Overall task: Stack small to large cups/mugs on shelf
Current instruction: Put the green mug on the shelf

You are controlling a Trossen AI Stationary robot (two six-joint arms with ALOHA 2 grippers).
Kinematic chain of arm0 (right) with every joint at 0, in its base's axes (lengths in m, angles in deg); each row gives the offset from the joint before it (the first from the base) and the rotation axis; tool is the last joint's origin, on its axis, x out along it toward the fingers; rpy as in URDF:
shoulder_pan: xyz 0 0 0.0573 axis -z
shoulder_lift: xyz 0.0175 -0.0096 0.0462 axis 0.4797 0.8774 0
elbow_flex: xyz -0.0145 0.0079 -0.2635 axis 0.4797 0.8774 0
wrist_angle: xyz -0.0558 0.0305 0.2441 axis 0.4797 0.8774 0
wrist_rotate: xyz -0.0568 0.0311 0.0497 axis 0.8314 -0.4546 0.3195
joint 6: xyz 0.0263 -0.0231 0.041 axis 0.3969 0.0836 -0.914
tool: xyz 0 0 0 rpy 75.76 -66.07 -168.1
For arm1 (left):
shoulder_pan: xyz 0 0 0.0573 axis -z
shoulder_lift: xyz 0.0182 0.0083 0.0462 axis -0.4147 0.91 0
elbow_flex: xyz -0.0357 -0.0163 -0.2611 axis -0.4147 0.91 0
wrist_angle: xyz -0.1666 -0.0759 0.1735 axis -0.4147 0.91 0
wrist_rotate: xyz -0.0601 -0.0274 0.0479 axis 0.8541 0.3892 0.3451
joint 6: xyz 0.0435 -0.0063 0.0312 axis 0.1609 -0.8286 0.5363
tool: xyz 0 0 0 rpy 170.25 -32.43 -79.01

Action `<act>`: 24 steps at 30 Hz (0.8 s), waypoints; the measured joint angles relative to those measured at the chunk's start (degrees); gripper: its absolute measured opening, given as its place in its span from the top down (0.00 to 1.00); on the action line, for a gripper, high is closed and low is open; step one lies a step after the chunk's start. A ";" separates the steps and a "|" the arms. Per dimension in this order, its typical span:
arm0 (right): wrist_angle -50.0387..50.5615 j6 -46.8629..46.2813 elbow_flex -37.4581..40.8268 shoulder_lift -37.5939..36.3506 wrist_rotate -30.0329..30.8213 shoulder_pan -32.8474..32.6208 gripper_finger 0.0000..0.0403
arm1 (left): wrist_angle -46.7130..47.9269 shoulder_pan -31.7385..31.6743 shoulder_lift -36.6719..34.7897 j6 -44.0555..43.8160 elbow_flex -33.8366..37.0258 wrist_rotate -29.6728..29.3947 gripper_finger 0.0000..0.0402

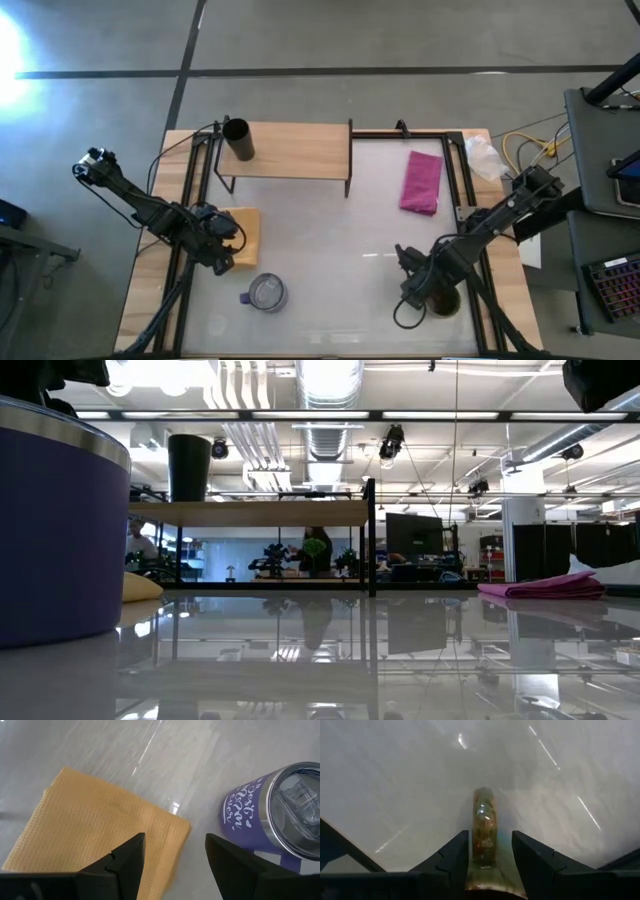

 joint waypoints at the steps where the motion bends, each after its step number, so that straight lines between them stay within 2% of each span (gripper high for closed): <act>1: -0.82 -0.02 0.38 0.00 0.02 0.00 0.64 | 0.02 0.00 0.00 -0.61 0.00 0.00 0.52; 10: -1.86 0.26 1.28 0.00 0.28 0.00 0.66 | 0.02 -0.11 0.00 -1.52 0.00 0.02 0.52; 19: -2.37 1.87 1.96 0.00 0.31 0.50 0.86 | 0.06 -0.26 0.00 -2.06 0.27 0.00 0.52; 24: -2.40 3.91 2.11 0.00 -0.34 1.50 0.87 | 0.07 -0.26 0.00 -2.24 1.08 0.00 0.52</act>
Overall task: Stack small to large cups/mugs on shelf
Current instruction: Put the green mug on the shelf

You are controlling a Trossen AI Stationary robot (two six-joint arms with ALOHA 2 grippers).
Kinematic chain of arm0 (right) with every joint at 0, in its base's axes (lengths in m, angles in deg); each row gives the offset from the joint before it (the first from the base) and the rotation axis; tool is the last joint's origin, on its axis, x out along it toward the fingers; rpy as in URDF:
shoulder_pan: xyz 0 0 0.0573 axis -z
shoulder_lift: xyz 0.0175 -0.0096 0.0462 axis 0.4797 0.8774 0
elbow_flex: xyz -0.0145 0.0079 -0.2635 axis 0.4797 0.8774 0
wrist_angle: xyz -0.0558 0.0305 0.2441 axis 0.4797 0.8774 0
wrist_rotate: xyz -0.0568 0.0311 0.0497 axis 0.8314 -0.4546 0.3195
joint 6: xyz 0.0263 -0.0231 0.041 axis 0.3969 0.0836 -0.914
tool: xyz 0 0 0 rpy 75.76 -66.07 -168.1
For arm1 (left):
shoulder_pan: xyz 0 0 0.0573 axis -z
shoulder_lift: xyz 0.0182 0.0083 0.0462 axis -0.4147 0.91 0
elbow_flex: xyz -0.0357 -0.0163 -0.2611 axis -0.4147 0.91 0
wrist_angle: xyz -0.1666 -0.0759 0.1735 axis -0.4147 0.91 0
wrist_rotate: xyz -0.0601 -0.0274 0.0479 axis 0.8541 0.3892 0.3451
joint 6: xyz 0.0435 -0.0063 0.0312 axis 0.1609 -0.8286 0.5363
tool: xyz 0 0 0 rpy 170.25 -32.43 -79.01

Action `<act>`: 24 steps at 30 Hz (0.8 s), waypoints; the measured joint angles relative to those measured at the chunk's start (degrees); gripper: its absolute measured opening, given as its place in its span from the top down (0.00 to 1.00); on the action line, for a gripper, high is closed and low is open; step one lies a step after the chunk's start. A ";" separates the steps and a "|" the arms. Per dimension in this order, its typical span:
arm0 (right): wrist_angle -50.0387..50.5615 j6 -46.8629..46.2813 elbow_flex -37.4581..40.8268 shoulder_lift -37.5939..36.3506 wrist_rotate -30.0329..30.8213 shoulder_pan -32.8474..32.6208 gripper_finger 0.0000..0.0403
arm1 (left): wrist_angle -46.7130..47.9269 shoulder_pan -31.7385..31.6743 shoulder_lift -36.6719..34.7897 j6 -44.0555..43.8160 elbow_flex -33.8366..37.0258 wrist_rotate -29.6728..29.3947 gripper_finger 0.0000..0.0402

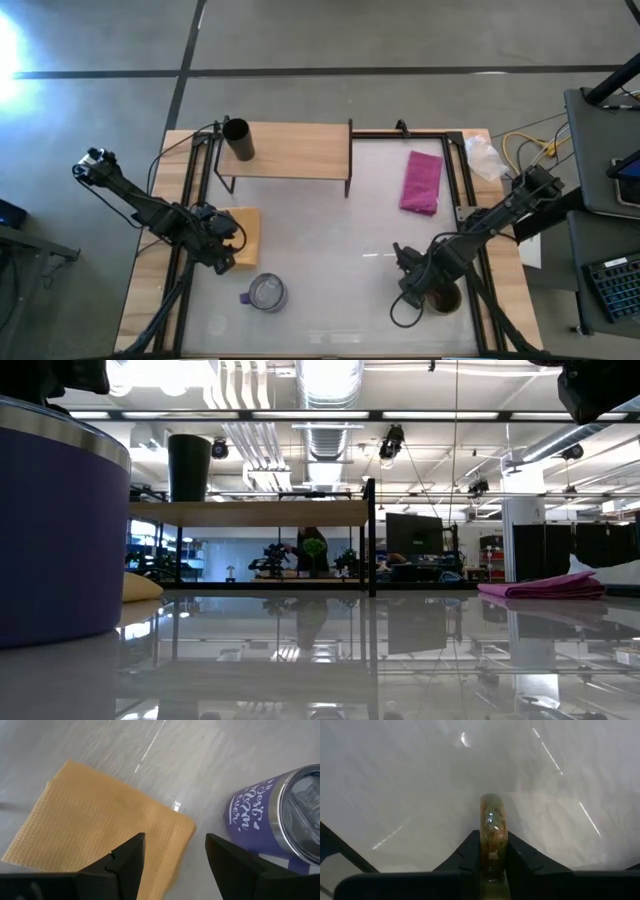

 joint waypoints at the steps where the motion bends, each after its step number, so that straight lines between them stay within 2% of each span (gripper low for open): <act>1: -0.02 0.54 0.06 0.00 -0.49 0.33 0.87 | -0.04 0.00 0.00 -0.02 0.08 0.00 0.52; 9: 0.54 6.42 -0.12 -0.49 -2.45 4.36 0.87 | -0.14 -0.09 0.00 -0.11 0.41 -0.02 0.52; 16: 5.74 16.38 -6.41 -0.51 -1.62 10.58 0.87 | -0.52 -0.09 0.00 -0.24 0.43 -0.87 0.52; 24: 6.98 27.03 -14.43 -0.48 2.41 21.39 0.87 | -2.04 -0.18 0.00 -0.22 0.46 -2.40 0.52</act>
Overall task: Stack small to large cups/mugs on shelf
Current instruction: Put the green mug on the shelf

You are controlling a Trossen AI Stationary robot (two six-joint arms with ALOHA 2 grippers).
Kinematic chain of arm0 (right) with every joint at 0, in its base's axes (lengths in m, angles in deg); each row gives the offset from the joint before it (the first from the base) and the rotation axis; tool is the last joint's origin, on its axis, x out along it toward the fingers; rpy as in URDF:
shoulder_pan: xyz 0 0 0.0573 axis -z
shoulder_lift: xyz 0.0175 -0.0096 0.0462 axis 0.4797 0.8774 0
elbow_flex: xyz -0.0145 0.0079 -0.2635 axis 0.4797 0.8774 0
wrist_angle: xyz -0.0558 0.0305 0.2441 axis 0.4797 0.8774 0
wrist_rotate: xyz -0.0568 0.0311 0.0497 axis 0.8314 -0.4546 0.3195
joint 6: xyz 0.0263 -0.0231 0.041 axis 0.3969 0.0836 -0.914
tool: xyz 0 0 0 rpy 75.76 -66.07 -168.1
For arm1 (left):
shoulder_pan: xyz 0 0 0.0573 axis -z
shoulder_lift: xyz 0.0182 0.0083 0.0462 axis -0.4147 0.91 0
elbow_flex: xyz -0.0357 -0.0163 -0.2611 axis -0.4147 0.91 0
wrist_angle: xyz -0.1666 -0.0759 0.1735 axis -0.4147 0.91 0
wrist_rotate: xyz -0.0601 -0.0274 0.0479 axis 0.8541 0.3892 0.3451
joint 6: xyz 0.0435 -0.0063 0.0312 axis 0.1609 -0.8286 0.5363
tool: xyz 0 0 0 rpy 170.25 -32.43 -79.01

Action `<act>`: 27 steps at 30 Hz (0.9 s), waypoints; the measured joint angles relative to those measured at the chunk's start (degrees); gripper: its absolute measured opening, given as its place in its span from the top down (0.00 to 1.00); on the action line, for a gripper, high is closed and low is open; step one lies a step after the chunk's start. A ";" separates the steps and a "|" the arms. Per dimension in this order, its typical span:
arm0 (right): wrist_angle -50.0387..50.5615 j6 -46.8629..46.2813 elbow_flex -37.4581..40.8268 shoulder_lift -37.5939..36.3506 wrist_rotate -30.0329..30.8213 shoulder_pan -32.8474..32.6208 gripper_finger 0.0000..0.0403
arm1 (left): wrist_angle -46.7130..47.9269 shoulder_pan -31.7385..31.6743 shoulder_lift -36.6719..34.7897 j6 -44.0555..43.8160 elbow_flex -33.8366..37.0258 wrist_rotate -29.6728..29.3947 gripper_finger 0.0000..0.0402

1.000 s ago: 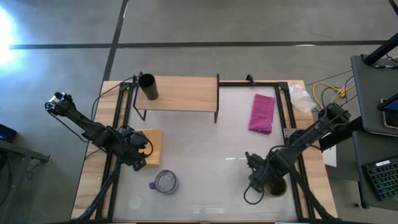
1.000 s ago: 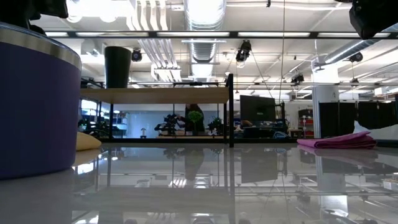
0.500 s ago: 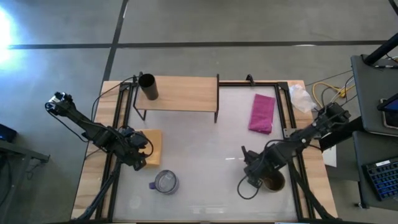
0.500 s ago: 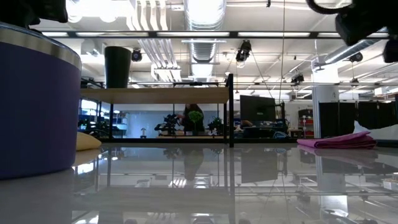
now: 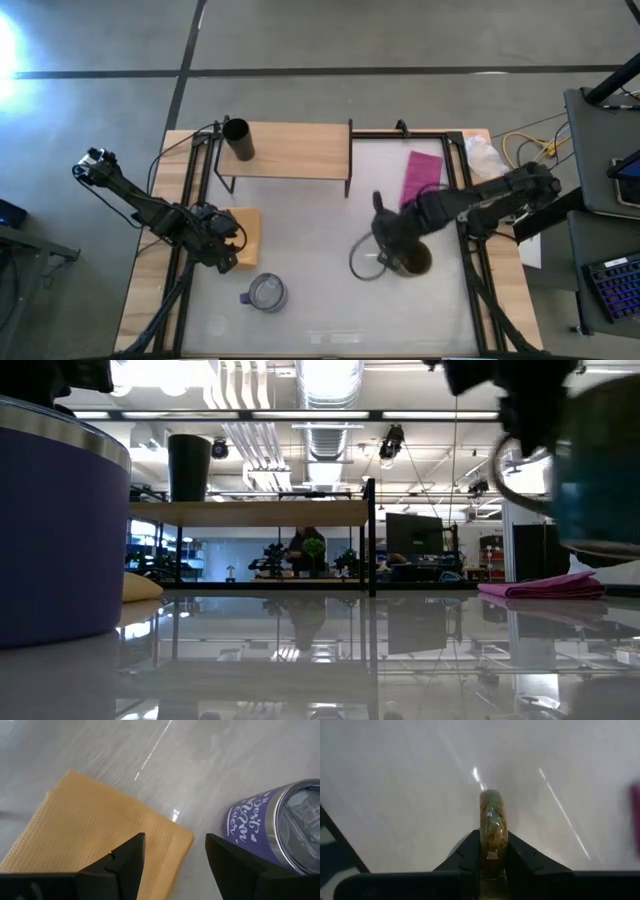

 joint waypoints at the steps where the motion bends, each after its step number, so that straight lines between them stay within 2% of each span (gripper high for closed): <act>1: -0.16 1.28 -1.31 0.00 0.61 1.50 0.87 | -0.02 -0.08 0.00 0.00 0.04 -0.11 0.52; 11: -1.83 11.82 -17.58 4.59 1.36 13.53 0.87 | 0.02 -1.81 0.31 0.07 0.31 -0.27 0.52; 19: -1.86 22.95 -36.05 15.50 -0.88 18.33 0.87 | 0.02 -1.92 0.31 0.04 0.69 -1.23 0.52; 22: 2.08 27.18 -43.37 20.98 -3.11 18.69 0.87 | 0.03 -1.92 0.28 -0.04 1.02 -1.22 0.52; 27: 14.24 33.77 -52.42 30.30 -3.94 18.46 0.87 | 0.95 -1.93 0.28 -1.38 1.19 -1.19 0.52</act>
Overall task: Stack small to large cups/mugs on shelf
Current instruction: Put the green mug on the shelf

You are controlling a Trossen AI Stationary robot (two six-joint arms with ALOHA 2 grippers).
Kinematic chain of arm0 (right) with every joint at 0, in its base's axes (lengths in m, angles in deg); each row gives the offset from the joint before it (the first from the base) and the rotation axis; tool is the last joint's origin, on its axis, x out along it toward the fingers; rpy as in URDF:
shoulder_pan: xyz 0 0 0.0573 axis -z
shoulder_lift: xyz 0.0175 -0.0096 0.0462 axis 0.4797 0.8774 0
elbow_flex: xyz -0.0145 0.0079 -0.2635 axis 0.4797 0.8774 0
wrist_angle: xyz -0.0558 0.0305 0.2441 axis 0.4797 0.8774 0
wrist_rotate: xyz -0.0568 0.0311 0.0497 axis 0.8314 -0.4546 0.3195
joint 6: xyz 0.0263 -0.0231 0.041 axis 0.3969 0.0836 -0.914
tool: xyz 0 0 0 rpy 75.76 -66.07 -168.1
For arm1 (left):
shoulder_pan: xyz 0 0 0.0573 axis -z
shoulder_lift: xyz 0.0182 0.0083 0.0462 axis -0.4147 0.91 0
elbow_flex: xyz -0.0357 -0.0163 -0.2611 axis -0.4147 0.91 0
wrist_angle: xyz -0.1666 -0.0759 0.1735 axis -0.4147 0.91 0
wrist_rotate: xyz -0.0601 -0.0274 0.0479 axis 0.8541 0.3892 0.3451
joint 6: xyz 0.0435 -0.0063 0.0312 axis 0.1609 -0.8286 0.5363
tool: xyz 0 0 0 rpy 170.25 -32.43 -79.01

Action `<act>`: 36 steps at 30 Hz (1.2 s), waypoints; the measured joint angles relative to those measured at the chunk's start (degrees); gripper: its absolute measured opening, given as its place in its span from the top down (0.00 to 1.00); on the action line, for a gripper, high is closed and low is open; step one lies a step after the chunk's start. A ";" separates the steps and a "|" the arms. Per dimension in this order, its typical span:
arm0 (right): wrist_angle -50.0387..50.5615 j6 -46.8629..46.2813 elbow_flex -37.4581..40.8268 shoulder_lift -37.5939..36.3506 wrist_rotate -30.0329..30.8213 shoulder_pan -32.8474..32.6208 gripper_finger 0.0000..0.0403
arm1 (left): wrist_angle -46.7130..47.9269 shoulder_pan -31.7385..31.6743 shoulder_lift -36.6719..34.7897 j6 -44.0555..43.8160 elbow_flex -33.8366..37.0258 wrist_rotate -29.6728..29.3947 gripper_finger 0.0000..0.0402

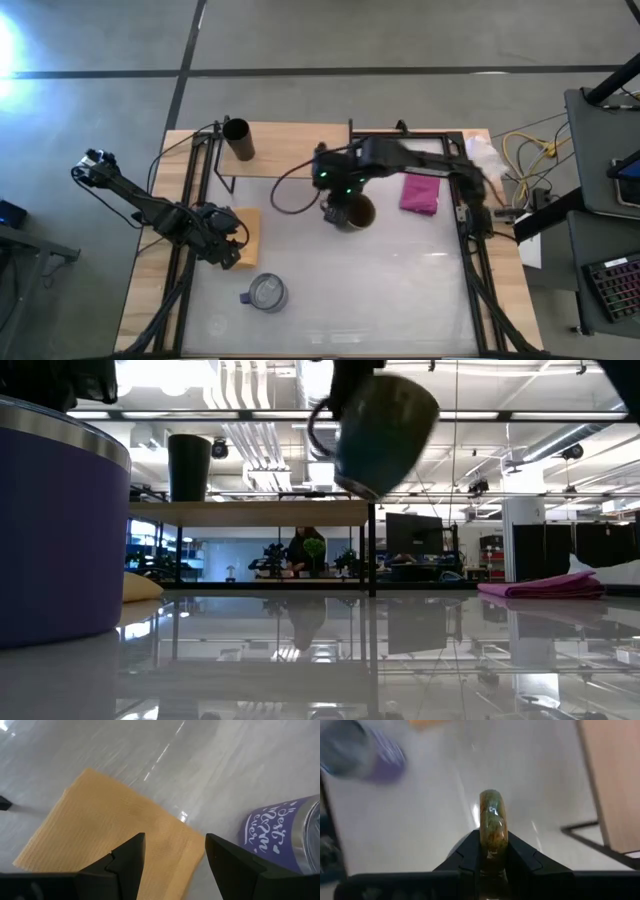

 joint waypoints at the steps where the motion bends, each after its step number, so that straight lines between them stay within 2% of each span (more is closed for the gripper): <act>1: 2.18 1.26 -1.24 1.70 0.08 0.00 0.87 | -0.07 -0.11 0.00 -0.02 0.00 0.00 0.52; 7: 8.51 6.46 -7.13 10.04 0.35 0.01 0.87 | 0.84 -0.77 0.00 -1.58 0.00 -0.09 0.52; 17: 6.36 10.72 -8.61 17.36 -1.06 -1.89 0.87 | 3.63 -1.09 0.00 -3.00 0.02 -0.11 0.52; 28: -0.91 10.50 -8.58 18.80 -0.81 -2.62 0.87 | 3.57 -1.37 -0.02 -3.13 0.02 -0.04 0.52; 36: -0.05 9.27 -8.50 20.12 -1.34 -2.51 0.87 | 3.57 -1.37 -0.02 -3.02 0.02 0.04 0.52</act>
